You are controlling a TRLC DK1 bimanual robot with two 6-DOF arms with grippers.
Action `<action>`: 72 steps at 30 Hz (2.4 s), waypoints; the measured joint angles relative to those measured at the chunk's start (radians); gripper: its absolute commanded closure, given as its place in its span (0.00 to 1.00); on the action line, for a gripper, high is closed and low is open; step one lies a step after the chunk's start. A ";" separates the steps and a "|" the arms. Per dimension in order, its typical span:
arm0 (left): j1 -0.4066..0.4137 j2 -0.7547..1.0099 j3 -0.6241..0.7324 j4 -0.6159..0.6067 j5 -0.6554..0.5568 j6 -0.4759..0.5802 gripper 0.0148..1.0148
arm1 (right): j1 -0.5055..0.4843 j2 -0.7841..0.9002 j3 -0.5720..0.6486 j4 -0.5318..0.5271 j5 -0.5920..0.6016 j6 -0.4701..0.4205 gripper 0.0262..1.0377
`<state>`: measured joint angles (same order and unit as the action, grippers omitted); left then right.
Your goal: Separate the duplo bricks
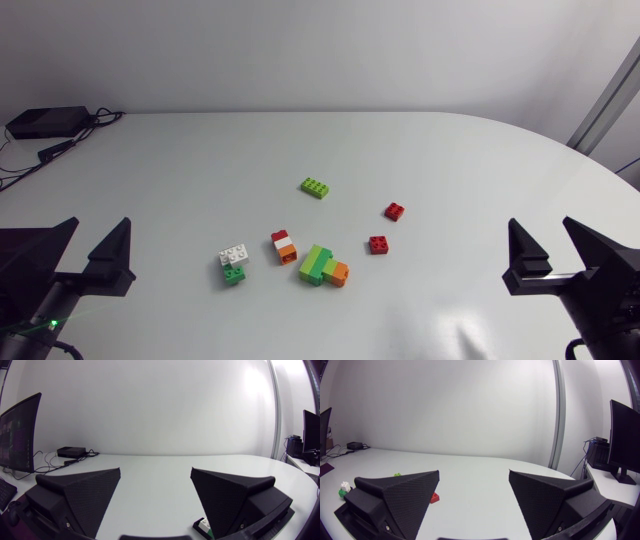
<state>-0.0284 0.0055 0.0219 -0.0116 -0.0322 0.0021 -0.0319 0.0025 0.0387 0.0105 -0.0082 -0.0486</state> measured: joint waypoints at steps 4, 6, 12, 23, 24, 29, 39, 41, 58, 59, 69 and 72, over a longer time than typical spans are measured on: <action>0.000 0.000 0.000 0.000 0.000 0.000 0.03 | 0.000 0.000 0.000 0.000 0.000 0.000 0.04; 0.000 0.000 0.000 0.000 0.000 0.000 0.03 | 0.000 0.000 0.000 0.000 0.000 0.000 0.04; 0.000 0.000 0.000 0.000 0.000 0.000 0.03 | 0.000 0.000 0.000 0.000 0.000 0.000 0.04; 0.000 0.000 0.000 0.000 0.000 0.000 0.03 | 0.000 0.000 0.000 0.001 0.000 0.000 0.04; 0.000 0.000 0.000 0.000 0.000 0.000 0.03 | 0.000 0.000 0.000 0.001 0.000 0.000 0.04; 0.000 0.000 0.001 -0.008 0.000 0.000 0.03 | 0.000 0.000 0.001 0.000 0.000 0.000 0.04; 0.000 0.000 0.099 -0.102 0.000 0.000 0.04 | 0.000 0.000 0.053 -0.038 -0.003 0.000 0.04; -0.004 0.000 0.139 -0.122 0.000 0.000 0.04 | 0.000 0.000 0.076 -0.051 -0.003 0.000 0.04; -0.052 0.218 0.401 -0.305 0.000 -0.013 0.06 | 0.019 0.146 0.240 -0.121 -0.003 -0.020 0.04; -0.063 0.233 0.413 -0.315 0.000 -0.019 0.06 | 0.020 0.169 0.254 -0.121 -0.004 -0.020 0.04; -0.157 0.487 0.551 -0.410 -0.001 -0.044 0.06 | 0.040 0.409 0.341 -0.116 -0.019 -0.027 0.04; -0.201 0.581 0.581 -0.418 -0.001 -0.041 0.06 | 0.047 0.503 0.366 -0.116 -0.041 -0.032 0.04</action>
<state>-0.2298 0.5865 0.6025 -0.4301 -0.0334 -0.0387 0.0154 0.5056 0.4046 -0.1055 -0.0494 -0.0803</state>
